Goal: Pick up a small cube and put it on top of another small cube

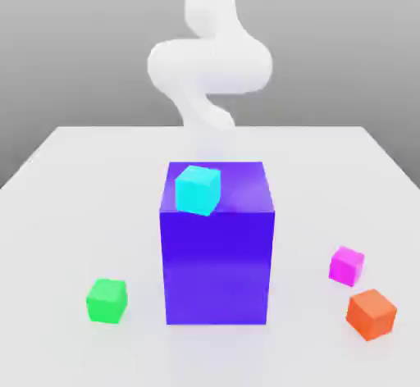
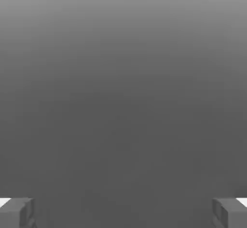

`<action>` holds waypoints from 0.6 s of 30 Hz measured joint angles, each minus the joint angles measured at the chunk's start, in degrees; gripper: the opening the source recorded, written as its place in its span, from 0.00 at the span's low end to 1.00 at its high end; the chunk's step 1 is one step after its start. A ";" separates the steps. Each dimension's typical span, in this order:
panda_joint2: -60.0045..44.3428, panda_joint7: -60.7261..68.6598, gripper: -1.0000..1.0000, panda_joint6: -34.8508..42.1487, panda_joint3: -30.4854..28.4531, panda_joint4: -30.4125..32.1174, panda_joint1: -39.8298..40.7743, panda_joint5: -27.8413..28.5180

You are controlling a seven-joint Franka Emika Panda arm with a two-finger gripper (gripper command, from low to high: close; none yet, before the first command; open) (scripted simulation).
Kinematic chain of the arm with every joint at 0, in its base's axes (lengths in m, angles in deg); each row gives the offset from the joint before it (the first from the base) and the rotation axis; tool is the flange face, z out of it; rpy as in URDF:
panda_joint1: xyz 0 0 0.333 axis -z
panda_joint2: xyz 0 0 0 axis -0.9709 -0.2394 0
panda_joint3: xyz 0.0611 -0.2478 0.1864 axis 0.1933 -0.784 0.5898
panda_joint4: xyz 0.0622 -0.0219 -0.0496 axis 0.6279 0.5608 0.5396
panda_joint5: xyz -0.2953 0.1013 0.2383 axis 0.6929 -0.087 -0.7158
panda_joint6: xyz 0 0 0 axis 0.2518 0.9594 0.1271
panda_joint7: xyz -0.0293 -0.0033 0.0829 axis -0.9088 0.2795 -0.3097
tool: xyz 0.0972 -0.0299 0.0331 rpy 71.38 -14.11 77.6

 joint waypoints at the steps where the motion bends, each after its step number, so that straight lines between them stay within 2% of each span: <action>1: -1.59 0.95 0.50 -1.04 -0.03 1.00 -1.36 -0.90; 9: -13.53 7.41 0.50 -8.63 1.45 8.39 -11.11 -6.79; 18: -26.65 12.52 0.50 -17.19 6.44 16.62 -20.17 -10.55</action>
